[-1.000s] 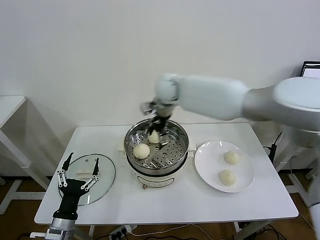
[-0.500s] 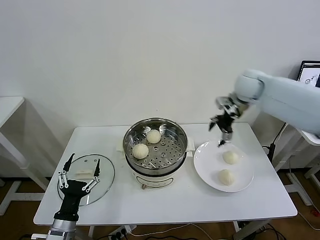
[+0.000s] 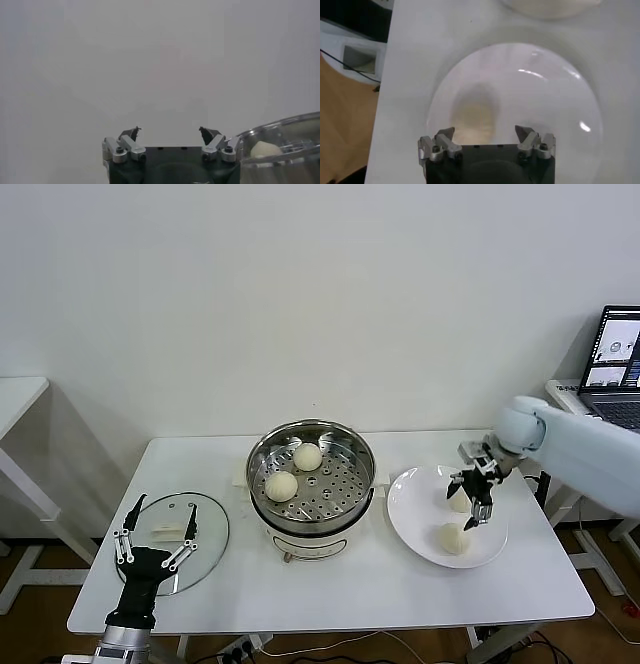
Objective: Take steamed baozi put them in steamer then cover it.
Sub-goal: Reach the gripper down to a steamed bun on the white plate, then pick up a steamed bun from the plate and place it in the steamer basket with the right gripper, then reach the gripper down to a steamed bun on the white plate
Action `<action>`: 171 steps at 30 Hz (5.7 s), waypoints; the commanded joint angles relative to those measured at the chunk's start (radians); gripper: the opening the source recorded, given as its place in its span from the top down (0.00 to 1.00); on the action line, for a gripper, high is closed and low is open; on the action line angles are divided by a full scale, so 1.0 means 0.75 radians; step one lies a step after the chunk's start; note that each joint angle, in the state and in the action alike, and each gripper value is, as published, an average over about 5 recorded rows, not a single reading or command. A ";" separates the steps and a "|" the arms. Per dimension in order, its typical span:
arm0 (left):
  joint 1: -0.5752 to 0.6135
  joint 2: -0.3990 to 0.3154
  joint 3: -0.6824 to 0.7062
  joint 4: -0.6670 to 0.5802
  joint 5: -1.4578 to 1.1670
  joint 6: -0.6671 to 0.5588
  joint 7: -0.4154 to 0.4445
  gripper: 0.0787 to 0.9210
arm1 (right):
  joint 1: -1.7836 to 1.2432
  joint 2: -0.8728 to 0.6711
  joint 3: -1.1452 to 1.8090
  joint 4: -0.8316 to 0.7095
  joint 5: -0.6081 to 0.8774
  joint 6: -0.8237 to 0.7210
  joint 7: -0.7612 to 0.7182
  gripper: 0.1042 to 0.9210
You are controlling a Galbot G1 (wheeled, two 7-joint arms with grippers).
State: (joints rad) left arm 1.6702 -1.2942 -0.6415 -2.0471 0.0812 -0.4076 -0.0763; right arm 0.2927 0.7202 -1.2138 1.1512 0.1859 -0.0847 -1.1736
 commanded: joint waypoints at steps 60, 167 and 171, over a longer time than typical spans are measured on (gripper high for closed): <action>-0.004 0.033 0.009 -0.026 -0.008 -0.005 -0.009 0.12 | 0.581 0.636 -0.076 0.368 -0.310 0.879 -0.045 0.33; -0.002 0.025 -0.011 0.003 0.002 -0.015 -0.023 0.12 | -0.286 0.379 0.543 -0.880 -0.327 0.266 0.050 0.12; -0.003 0.024 -0.009 0.008 0.003 -0.017 -0.023 0.12 | -0.285 0.380 0.540 -0.878 -0.347 0.267 0.051 0.12</action>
State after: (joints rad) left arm 1.6683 -1.2763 -0.6492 -2.0447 0.0834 -0.4185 -0.0931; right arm 0.0926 0.9742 -0.8167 0.5291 -0.0500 0.1131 -1.1466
